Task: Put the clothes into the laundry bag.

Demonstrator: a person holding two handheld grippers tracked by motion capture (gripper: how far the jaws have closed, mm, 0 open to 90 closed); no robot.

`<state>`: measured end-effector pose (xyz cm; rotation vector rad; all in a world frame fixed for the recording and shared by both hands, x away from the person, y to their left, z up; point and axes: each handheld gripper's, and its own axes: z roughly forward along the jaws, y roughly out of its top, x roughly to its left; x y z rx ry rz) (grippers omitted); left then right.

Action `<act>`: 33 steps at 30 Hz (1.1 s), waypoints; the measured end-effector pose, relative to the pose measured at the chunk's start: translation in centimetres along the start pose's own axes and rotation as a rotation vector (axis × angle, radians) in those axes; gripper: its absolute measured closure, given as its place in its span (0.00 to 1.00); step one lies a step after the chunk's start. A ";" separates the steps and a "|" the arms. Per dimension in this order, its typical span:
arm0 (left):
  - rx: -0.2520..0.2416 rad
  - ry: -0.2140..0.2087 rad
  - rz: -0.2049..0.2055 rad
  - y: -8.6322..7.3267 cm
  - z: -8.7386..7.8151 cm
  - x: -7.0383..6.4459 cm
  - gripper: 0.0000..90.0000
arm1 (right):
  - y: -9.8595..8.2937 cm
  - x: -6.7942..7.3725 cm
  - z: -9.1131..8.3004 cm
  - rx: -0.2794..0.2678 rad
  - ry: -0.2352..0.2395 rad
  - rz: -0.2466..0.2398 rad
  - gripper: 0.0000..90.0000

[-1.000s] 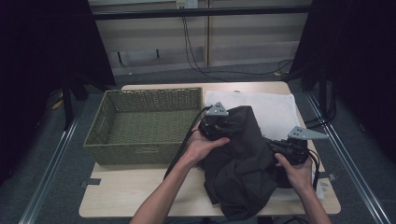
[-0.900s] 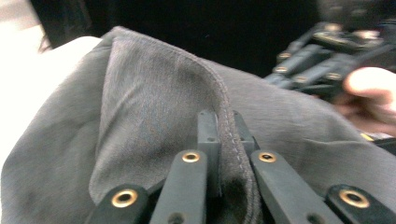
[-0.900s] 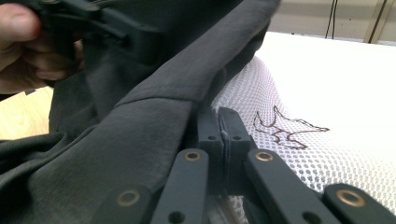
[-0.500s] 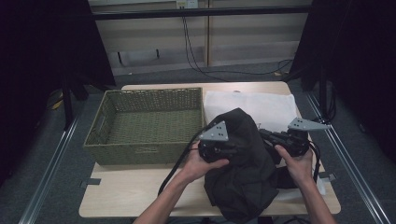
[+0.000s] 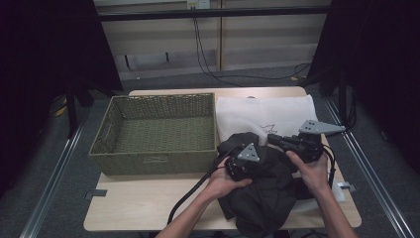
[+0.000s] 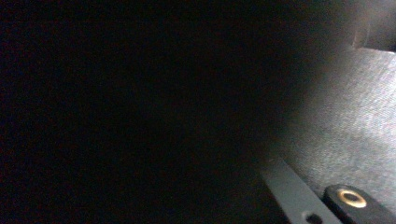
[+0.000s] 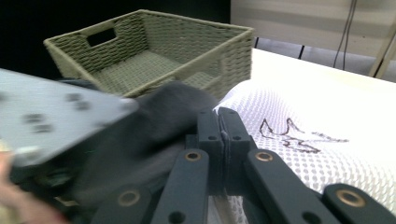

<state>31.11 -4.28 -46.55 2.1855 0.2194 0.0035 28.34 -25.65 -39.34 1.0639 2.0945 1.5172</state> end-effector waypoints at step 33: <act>-0.256 -0.117 0.002 -1.9 -7.2 -2.0 0.37 | -7.2 1.6 -0.1 0.083 -0.010 0.052 0.99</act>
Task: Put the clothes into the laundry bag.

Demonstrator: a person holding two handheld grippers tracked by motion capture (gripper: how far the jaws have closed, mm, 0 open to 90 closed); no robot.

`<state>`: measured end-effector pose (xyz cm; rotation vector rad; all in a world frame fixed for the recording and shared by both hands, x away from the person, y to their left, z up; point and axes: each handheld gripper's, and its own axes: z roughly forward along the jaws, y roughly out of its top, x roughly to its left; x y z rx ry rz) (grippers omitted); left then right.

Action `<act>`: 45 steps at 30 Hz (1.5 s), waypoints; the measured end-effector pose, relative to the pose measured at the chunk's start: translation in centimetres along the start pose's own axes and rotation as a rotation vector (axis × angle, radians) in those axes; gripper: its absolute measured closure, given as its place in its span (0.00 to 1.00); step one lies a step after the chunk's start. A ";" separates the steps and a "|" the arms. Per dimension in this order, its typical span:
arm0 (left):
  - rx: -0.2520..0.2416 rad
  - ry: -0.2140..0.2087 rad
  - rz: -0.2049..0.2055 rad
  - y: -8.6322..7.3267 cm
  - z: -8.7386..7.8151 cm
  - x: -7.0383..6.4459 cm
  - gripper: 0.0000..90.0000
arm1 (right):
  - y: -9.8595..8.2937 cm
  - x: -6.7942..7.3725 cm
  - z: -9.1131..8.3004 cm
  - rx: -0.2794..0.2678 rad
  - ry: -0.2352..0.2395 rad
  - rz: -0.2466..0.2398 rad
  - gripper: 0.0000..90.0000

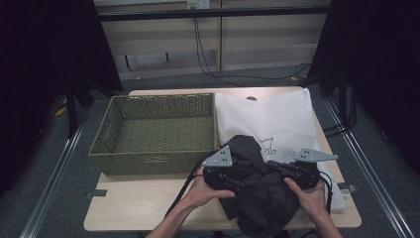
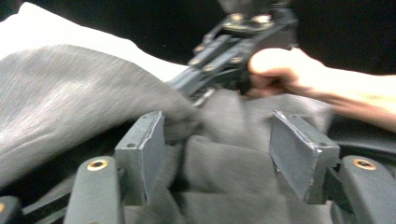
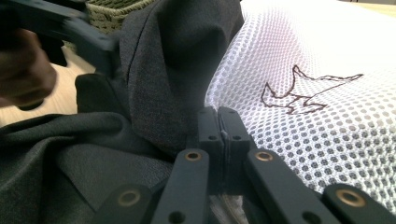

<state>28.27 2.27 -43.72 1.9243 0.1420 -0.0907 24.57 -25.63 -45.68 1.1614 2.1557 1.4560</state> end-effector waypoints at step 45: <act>0.151 0.265 -0.042 -0.2 7.2 2.0 0.71 | 4.8 3.0 -3.1 -0.099 0.026 0.020 0.99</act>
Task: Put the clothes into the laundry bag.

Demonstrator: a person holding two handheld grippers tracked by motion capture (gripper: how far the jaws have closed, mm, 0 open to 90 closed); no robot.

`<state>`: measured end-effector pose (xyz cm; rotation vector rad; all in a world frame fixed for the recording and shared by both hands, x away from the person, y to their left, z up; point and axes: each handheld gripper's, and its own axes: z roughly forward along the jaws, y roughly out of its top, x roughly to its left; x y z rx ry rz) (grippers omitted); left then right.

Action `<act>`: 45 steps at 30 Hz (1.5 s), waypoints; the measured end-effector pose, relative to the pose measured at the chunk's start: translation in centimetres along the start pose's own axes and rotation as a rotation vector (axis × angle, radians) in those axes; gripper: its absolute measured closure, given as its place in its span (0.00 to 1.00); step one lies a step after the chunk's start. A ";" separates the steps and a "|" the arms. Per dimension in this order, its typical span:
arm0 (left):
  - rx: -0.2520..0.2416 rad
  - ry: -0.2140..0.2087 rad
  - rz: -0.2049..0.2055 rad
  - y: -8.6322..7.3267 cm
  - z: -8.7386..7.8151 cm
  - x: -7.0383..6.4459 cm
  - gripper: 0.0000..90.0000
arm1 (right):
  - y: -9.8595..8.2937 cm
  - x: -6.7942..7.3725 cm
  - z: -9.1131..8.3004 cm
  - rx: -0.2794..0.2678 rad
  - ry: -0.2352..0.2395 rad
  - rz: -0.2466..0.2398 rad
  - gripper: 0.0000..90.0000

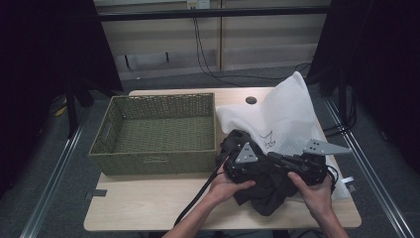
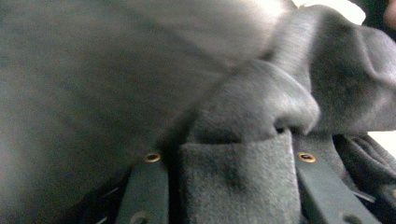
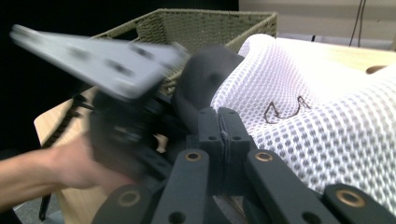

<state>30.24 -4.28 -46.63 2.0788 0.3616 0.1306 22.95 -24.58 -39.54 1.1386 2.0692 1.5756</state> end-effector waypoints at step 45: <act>-0.020 -0.047 -0.072 -1.9 0.5 1.3 0.72 | -5.8 -12.3 -2.8 0.204 -0.310 0.001 0.97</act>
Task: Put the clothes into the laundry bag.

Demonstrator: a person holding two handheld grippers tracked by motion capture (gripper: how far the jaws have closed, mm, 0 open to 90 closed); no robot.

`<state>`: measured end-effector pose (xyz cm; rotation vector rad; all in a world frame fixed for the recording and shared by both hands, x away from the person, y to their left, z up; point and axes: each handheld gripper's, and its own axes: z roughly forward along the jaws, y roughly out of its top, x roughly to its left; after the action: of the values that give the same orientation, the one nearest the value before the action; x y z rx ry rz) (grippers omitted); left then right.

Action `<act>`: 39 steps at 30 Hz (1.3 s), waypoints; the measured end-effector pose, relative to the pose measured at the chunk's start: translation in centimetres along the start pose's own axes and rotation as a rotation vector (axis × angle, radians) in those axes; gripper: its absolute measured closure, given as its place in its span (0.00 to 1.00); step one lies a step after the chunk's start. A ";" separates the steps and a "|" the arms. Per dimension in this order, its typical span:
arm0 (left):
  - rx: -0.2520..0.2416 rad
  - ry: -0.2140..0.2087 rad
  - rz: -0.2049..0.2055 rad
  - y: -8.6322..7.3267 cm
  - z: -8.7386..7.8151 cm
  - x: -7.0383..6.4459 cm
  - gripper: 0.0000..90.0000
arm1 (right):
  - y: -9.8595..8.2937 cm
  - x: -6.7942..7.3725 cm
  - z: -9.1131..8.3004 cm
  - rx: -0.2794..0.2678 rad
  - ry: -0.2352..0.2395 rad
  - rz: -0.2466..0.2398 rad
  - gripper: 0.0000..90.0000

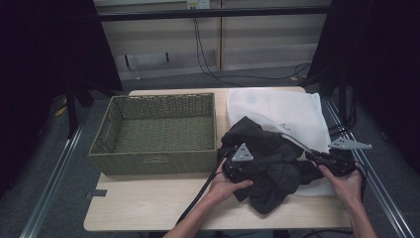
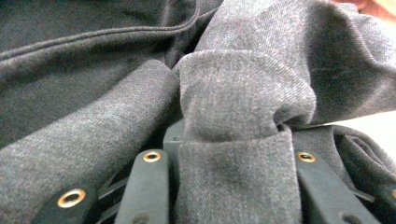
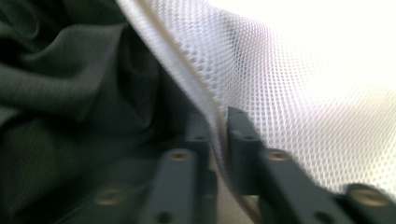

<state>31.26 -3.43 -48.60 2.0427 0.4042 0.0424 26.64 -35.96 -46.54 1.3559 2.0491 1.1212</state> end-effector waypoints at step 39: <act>-0.035 0.029 -0.044 1.5 2.0 -0.5 0.73 | 6.7 11.6 -1.7 -0.191 0.459 -0.067 0.99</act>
<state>31.62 -5.94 -48.21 1.9999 0.4630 0.0520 24.18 -24.86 -39.26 0.9955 2.1970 1.6717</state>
